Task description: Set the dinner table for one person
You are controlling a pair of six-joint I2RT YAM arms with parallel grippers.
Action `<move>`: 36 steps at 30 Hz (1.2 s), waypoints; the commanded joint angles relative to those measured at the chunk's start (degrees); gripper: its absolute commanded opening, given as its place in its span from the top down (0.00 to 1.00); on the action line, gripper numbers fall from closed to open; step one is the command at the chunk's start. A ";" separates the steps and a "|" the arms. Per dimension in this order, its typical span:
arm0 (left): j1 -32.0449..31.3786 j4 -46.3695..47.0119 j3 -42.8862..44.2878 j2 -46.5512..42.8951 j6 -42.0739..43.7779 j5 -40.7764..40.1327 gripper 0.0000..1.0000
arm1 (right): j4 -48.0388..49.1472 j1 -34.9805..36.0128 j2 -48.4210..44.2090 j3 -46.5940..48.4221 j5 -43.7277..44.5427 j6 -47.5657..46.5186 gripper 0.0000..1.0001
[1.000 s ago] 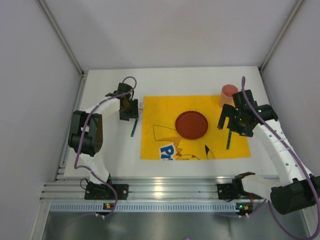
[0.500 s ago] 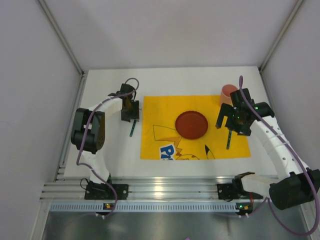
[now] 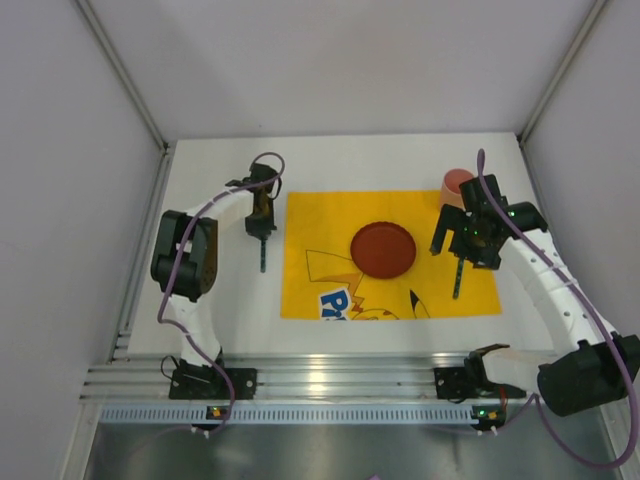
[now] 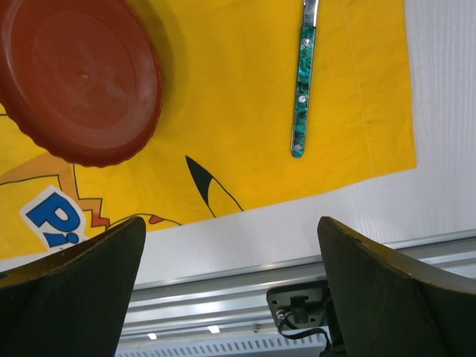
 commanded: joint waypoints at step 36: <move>-22.72 -9.27 18.84 10.85 -28.43 -5.89 1.00 | -4.20 1.36 -18.74 -3.28 -13.59 -6.73 0.00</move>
